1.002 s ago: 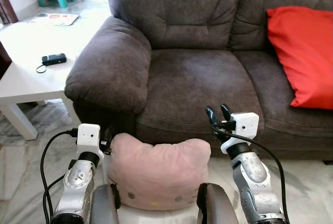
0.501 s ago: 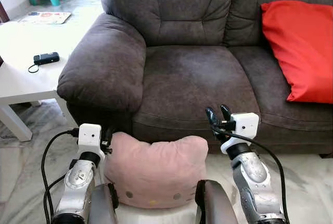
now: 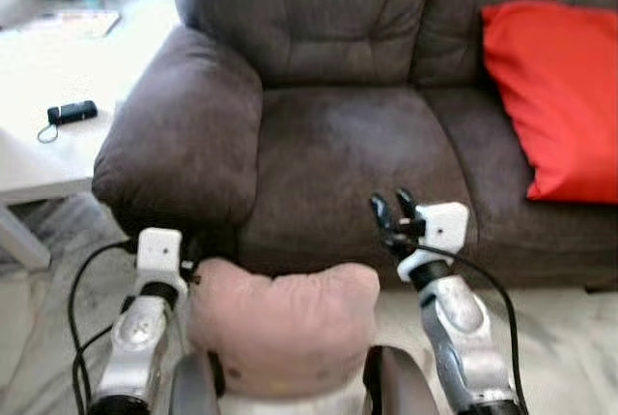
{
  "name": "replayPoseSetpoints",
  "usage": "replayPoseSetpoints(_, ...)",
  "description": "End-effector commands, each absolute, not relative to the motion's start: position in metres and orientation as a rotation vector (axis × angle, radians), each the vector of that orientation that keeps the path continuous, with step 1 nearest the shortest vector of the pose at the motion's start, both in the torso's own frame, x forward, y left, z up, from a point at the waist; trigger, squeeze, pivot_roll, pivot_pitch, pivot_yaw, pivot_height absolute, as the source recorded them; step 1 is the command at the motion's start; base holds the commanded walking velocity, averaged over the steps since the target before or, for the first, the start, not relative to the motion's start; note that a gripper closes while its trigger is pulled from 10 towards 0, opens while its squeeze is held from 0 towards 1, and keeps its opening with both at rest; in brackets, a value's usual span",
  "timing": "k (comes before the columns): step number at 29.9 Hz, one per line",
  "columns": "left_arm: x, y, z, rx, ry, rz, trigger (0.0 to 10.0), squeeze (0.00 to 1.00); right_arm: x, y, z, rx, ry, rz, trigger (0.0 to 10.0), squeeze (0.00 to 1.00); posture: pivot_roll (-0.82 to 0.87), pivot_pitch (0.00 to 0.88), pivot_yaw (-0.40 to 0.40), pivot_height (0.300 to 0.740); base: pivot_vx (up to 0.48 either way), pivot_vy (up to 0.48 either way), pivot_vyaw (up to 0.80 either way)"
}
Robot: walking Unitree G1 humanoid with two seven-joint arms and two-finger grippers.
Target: Move the pillow to the sofa from floor
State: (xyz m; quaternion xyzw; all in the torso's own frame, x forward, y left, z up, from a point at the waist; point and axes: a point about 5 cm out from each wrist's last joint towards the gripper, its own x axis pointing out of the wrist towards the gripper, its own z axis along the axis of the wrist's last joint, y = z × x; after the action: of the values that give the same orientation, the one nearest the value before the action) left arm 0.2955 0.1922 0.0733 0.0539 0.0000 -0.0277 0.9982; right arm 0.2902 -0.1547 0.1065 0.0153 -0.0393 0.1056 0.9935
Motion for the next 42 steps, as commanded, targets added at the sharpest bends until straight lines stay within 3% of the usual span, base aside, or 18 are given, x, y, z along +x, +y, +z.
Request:
replayPoseSetpoints(1, 0.294, 0.199, 0.074, 0.124, 0.0, -0.046, 10.0, 0.0, 0.291, -0.147, 0.111, 0.048, -0.1, 0.234, 10.0, 0.0, 0.04, 0.0, -0.053, 0.487, 0.0, 0.0, 0.0)
replayPoseSetpoints(23, 0.29, 0.21, 0.034, -0.053, 0.272, -0.048, 10.0, 0.0, 0.286, -0.142, 0.111, 0.024, -0.062, 0.294, 10.0, 0.0, 0.02, 0.0, -0.074, 0.487, 0.0, 0.0, 0.0)
replayPoseSetpoints(42, 0.312, 0.211, 0.037, 0.036, 0.318, -0.018, 10.0, 0.0, 0.291, -0.124, 0.131, 0.053, -0.072, 0.387, 10.0, 0.0, 0.0, 0.0, -0.136, 0.487, 0.0, 0.0, 0.0)
